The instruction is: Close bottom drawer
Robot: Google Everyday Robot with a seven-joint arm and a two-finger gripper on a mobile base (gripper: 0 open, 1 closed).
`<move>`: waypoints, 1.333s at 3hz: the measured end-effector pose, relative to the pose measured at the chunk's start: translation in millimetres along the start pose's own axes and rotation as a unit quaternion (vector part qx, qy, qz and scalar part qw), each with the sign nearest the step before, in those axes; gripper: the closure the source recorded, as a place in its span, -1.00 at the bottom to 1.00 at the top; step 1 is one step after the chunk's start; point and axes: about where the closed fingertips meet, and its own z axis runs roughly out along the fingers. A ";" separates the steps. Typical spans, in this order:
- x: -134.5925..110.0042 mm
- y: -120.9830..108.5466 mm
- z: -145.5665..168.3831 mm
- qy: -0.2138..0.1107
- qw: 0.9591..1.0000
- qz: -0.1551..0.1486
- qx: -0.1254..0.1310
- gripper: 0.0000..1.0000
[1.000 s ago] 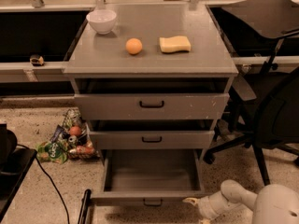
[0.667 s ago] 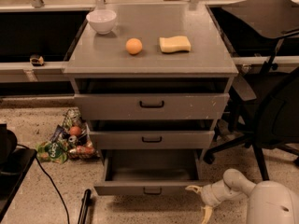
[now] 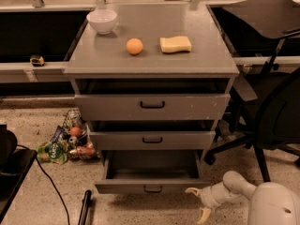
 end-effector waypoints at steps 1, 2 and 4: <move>3.0 -17.0 -6.1 0.010 0.999 -0.018 0.032 -0.21; 9.2 -44.7 -20.1 0.025 0.997 -0.036 0.071 0.26; 19.4 -69.8 -29.7 0.035 0.994 -0.032 0.099 0.67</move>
Offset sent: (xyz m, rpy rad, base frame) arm 0.0880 -0.0341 0.0214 -0.0563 -0.2682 -0.0945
